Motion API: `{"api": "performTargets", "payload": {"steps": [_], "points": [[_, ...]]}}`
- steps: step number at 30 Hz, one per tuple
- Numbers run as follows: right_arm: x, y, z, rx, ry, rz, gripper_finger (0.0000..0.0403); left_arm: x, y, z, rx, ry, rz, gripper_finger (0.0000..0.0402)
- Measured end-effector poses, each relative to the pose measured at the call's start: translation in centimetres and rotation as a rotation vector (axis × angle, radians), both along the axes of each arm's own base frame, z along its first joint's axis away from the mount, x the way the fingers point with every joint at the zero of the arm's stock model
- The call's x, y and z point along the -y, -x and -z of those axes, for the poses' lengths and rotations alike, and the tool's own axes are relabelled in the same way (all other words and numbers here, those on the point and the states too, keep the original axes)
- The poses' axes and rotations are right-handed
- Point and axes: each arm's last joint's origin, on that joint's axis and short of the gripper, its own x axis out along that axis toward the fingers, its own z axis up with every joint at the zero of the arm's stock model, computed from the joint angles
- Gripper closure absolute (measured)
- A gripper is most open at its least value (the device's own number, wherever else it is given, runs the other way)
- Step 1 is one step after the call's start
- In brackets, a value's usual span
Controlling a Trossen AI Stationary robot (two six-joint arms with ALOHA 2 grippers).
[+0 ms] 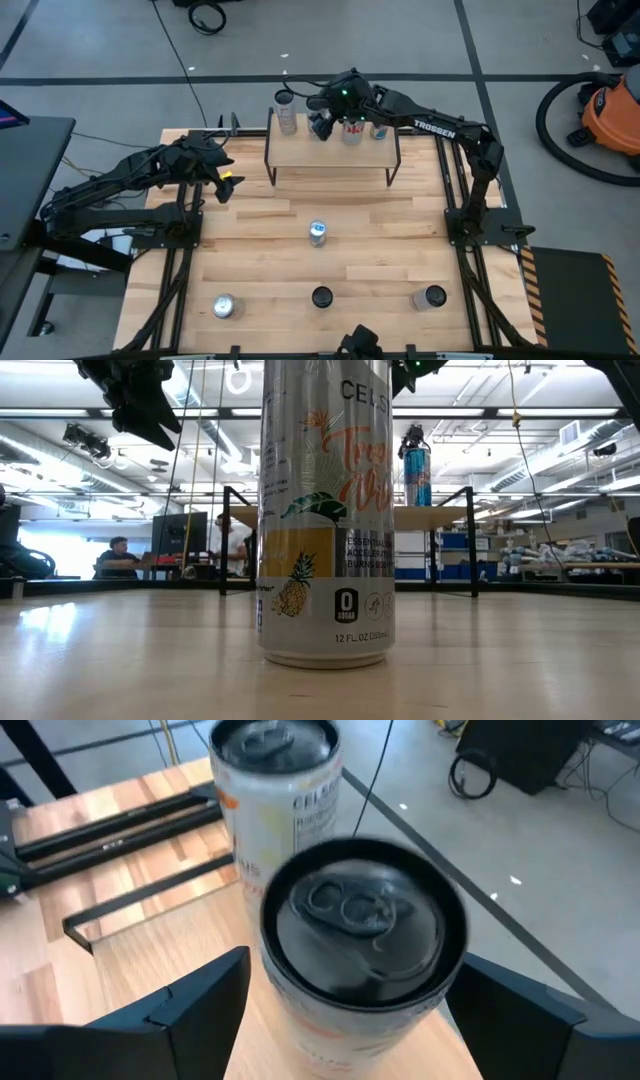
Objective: Place canned beverage on shelf
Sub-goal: Put the white soda can on the shelf
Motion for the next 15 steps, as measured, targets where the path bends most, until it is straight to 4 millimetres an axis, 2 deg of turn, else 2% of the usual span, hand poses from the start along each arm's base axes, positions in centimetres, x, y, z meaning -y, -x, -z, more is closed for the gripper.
{"api": "performTargets", "payload": {"steps": [15], "points": [[-0.4,2.0,-3.0,0.069,0.045,0.013,0.0071,0.0,0.0,0.0,-0.001,-0.002,0.001,0.0088]]}}
